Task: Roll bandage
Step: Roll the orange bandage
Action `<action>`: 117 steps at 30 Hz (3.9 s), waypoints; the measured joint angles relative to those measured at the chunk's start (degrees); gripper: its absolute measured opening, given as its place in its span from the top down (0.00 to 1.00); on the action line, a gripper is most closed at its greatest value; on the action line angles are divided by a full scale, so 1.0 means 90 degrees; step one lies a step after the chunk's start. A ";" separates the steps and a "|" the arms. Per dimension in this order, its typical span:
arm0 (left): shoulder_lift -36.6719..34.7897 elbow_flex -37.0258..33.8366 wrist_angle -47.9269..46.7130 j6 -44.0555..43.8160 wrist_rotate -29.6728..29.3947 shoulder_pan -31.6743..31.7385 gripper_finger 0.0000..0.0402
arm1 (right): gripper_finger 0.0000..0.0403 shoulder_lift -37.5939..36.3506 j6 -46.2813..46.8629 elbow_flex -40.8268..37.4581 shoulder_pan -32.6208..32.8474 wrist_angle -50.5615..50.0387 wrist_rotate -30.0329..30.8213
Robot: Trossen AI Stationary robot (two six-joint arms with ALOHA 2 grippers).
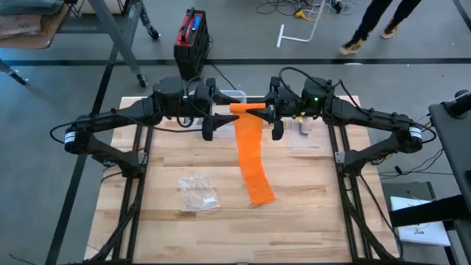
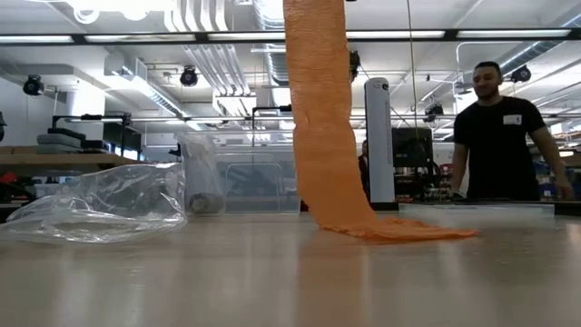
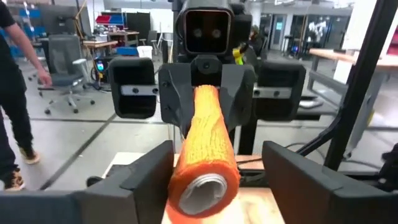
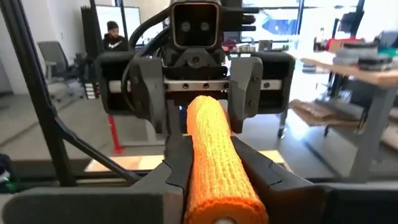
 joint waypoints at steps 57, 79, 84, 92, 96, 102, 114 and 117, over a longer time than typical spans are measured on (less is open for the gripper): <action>0.0320 -0.0005 0.0805 0.2594 -0.0744 -0.0211 0.84 | 0.30 -0.0040 0.2850 0.0146 0.0160 0.0035 -0.0333; 0.0310 -0.0002 0.1033 0.3937 -0.0985 -0.0526 0.84 | 0.34 -0.0029 0.3308 0.0129 0.0135 0.0111 -0.0058; 0.0313 0.0000 0.0898 0.4410 -0.0968 -0.0526 0.85 | 0.34 -0.0029 0.3307 0.0129 0.0135 0.0129 -0.0051; 0.0318 -0.0002 0.0807 0.4955 -0.0971 -0.0526 0.83 | 0.39 -0.0029 0.3346 0.0129 0.0141 0.0137 -0.0144; 0.0318 -0.0002 0.0806 0.5157 -0.0967 -0.0526 0.84 | 0.43 -0.0027 0.3458 0.0129 0.0162 0.0134 -0.0214; 0.0318 -0.0002 0.0800 0.5218 -0.1161 -0.0529 0.85 | 0.52 -0.0017 0.3430 0.0129 0.0160 0.0127 -0.0165; 0.0310 0.0000 0.0593 0.3300 -0.1268 -0.0529 0.73 | 0.69 -0.0017 0.2690 0.0129 0.0158 0.0085 -0.0179; 0.0260 0.0000 0.0326 0.2636 -0.1291 -0.0529 0.68 | 0.71 -0.0005 0.2379 0.0129 0.0158 0.0061 -0.0212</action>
